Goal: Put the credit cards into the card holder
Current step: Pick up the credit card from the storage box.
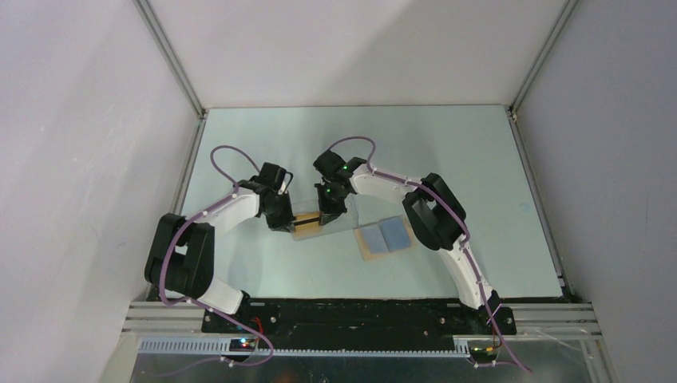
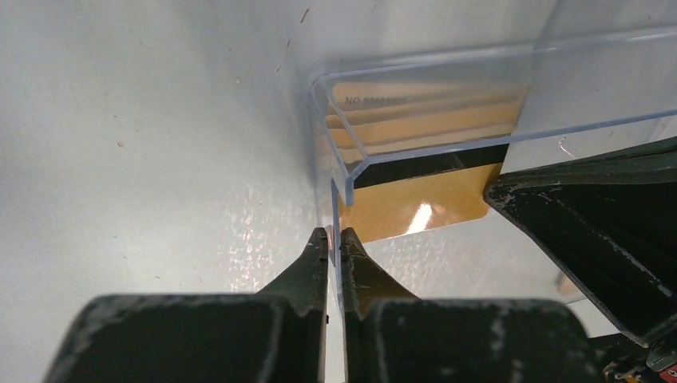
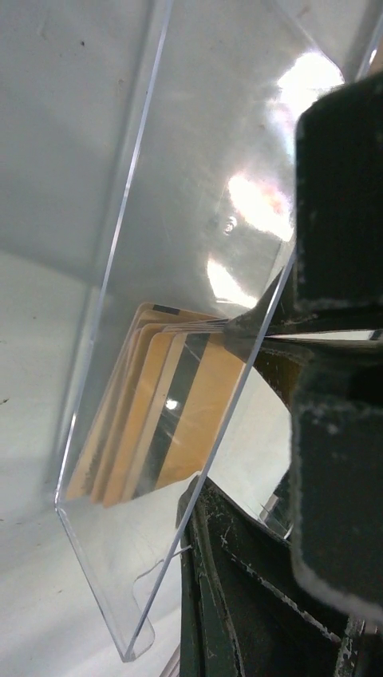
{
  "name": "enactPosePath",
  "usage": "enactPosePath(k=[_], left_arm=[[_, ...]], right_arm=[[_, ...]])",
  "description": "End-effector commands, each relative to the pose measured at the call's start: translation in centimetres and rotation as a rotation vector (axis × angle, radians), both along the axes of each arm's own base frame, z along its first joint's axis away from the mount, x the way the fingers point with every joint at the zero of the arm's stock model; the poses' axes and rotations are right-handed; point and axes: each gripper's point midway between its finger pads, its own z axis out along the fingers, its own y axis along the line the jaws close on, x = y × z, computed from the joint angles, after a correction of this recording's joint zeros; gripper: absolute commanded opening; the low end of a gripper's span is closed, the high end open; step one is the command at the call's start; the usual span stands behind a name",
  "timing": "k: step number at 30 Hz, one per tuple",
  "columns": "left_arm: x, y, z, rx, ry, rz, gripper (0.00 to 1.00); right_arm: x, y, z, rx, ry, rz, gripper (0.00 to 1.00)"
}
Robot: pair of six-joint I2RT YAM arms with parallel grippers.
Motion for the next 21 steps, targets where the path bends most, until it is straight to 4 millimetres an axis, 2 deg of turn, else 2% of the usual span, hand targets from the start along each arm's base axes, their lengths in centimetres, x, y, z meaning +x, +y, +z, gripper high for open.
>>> enactPosePath(k=[1,12,21], left_arm=[[-1.5,-0.8,-1.1,-0.015,0.063,-0.038,0.03],[-1.5,-0.8,-1.0,-0.016,0.061,-0.036,0.03],[-1.5,-0.8,-1.1,-0.015,0.064,-0.035,0.03]], right_arm=[[0.5,1.6,1.2,0.044,-0.023,0.007,0.02],[0.6,2.2,5.1,0.064,-0.083,0.022,0.0],[-0.2,2.6,6.2,0.073,-0.083,0.045,0.0]])
